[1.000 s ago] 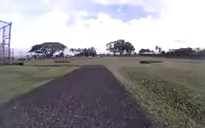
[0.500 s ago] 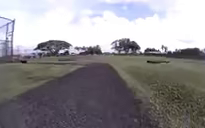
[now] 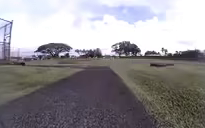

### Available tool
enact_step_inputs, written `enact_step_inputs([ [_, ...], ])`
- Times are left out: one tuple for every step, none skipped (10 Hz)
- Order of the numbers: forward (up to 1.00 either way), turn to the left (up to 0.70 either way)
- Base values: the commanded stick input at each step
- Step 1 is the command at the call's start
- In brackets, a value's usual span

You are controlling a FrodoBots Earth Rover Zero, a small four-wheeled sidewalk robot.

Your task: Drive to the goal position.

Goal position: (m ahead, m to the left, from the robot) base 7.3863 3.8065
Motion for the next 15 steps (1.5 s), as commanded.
enact_step_inputs([
  [0.85,0.00],
  [0.85,0.00],
  [0.85,0.00],
  [0.85,0.00],
  [0.85,0.00],
  [0.85,0.00],
  [0.85,0.00],
  [0.85,0.00],
  [0.85,0.00],
  [0.85,0.00],
  [0.85,0.00],
  [0.85,0.00],
  [0.85,0.00],
  [0.85,0.00],
  [0.85,0.00],
])
